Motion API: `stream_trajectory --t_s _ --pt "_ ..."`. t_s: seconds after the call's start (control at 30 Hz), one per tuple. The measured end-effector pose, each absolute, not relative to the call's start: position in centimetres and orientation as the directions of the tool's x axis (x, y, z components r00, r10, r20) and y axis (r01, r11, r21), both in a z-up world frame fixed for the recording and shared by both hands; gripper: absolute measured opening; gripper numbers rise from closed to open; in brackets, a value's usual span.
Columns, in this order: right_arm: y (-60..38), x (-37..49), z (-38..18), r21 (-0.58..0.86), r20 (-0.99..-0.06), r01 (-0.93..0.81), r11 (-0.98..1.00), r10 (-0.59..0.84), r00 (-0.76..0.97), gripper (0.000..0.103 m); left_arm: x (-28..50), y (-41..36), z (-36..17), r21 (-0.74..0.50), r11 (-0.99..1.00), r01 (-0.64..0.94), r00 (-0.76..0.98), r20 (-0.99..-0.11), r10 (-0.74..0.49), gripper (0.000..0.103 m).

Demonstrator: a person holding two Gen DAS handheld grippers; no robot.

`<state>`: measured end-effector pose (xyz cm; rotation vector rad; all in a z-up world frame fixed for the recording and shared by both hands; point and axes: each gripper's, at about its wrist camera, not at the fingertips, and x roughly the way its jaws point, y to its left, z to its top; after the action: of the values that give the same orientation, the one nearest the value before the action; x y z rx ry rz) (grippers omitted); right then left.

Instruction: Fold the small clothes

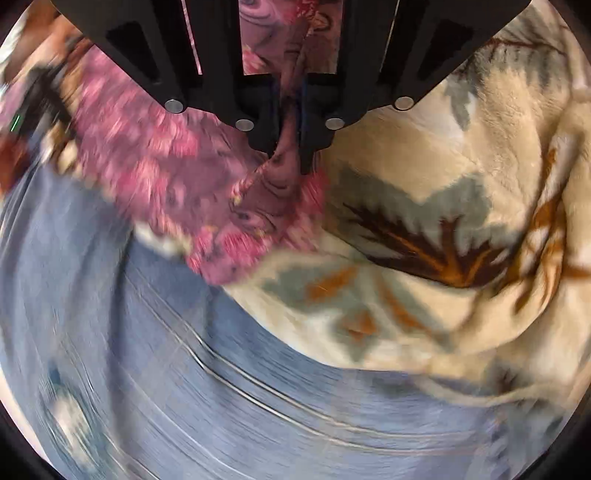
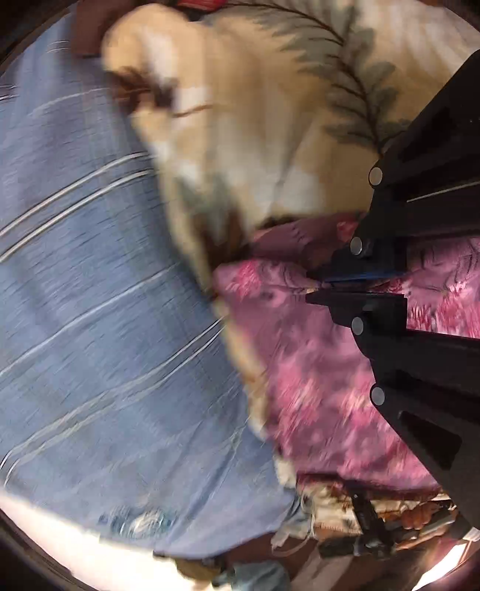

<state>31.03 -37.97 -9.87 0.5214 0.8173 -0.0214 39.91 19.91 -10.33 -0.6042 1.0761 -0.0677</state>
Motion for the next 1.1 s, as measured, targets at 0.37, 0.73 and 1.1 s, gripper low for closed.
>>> stream_trajectory --t_s 0.37,0.73,1.1 --pt "-40.3 27.2 -11.0 0.569 -0.667 0.289 0.77 0.227 0.71 0.015 34.1 25.3 -10.4 -0.615 0.712 -0.339 0.504 -0.758 -0.414 0.038" --pt "-38.6 14.7 -11.0 0.608 -0.645 0.267 0.748 0.27 0.715 0.053 24.7 21.7 -11.3 -0.607 0.773 -0.187 0.431 -0.757 -0.491 0.059" --pt "-35.9 11.9 -8.0 0.585 -0.566 0.125 0.802 0.293 0.77 0.005 20.9 19.4 -7.4 -0.542 0.831 -0.126 0.495 -0.76 -0.421 0.004"
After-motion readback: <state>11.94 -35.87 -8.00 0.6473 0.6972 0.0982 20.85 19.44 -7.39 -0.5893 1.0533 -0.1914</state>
